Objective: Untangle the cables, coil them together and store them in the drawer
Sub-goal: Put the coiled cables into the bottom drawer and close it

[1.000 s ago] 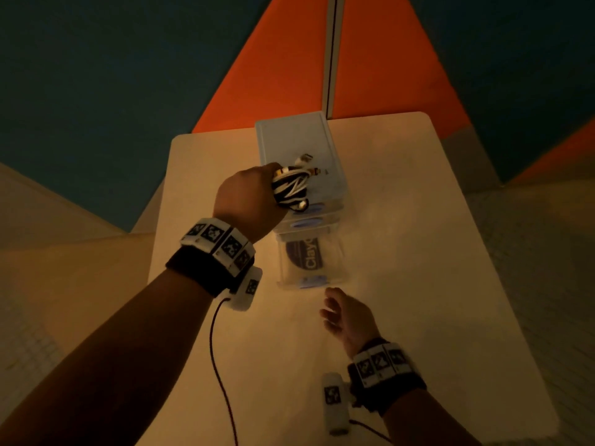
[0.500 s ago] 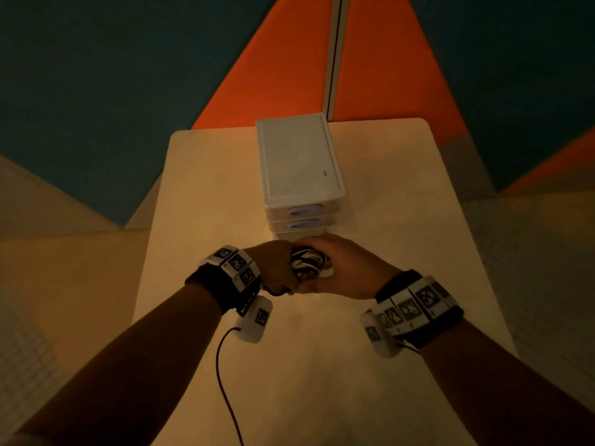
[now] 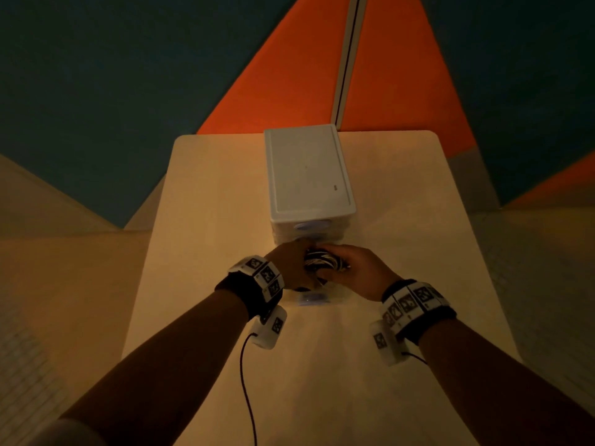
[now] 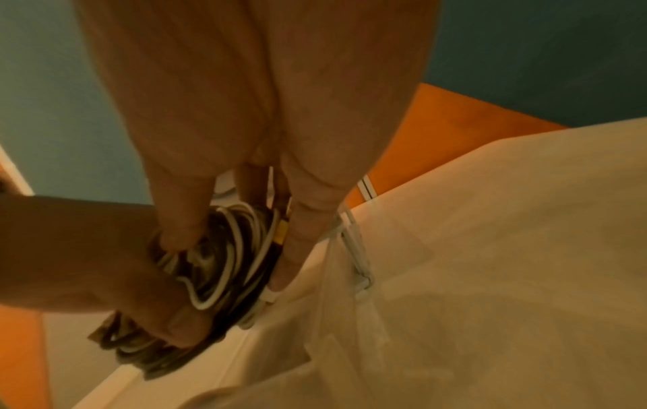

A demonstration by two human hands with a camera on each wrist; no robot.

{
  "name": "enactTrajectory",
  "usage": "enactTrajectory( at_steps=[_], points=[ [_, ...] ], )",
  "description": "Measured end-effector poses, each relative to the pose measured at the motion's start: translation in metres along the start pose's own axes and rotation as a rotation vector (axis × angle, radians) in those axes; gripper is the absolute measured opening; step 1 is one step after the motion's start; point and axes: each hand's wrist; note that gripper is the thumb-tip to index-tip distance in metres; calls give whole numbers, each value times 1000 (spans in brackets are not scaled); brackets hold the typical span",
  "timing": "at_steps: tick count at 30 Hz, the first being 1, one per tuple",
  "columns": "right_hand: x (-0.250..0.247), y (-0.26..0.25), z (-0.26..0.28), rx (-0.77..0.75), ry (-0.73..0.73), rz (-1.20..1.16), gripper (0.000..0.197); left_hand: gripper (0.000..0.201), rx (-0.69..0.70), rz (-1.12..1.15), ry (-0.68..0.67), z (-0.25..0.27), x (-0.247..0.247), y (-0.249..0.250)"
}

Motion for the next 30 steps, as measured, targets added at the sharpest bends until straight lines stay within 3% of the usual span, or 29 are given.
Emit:
enactTrajectory(
  at_steps=[7,10,15,20,23,30],
  points=[
    [9,3,-7,76,101,45,38,78,104,85,131,15,2,-12],
    [22,5,-8,112,126,120,41,65,23,43,196,30,4,-18],
    [40,2,-23,240,18,328,48,40,-59,-68,311,38,1,-27],
    [56,0,-36,385,-93,432,72,52,-105,-326,278,32,10,-20],
    [60,-3,-41,424,-104,468,80,63,-48,-535,268,34,17,-17],
    [72,-3,-27,357,14,492,85,59,-5,-329,304,45,22,-34]
  ],
)
Point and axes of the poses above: each hand's wrist, its own z-axis away from the middle knuckle, its own x-axis out of the palm, y = z × x, and after that the axes turned 12 degrees about -x, right-handed
